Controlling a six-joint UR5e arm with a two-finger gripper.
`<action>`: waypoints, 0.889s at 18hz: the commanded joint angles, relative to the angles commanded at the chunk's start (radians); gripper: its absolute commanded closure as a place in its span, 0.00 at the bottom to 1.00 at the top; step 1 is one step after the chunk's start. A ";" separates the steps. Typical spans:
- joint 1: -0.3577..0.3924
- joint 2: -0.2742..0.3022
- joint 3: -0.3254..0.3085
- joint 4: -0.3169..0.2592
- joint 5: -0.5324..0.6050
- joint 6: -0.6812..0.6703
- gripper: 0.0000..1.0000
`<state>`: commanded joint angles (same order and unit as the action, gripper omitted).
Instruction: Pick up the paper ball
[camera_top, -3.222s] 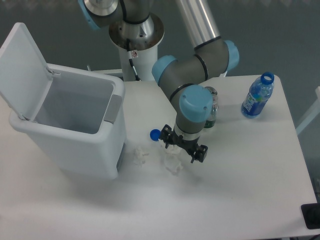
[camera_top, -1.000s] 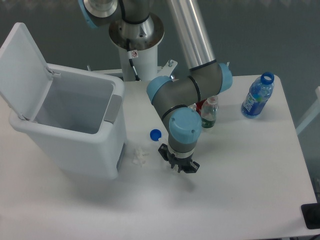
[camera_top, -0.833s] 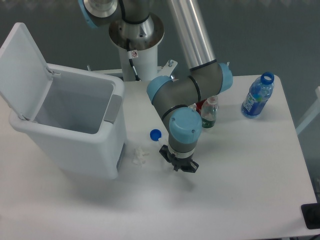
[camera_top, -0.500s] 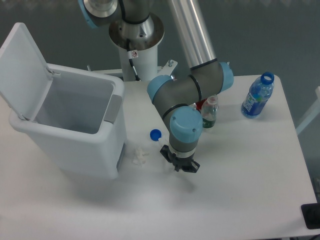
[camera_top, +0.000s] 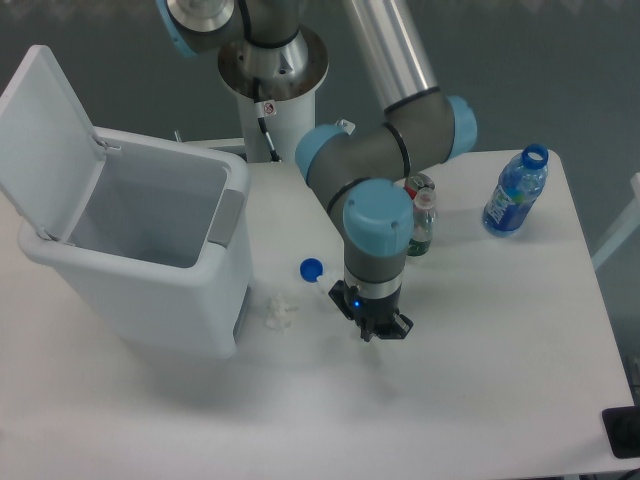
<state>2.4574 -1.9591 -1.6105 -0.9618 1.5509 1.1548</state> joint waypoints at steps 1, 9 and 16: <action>0.003 0.021 -0.011 -0.002 -0.002 0.034 1.00; 0.094 0.164 -0.035 -0.120 -0.091 0.190 1.00; 0.109 0.184 -0.028 -0.150 -0.115 0.195 1.00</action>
<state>2.5663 -1.7748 -1.6383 -1.1121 1.4359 1.3499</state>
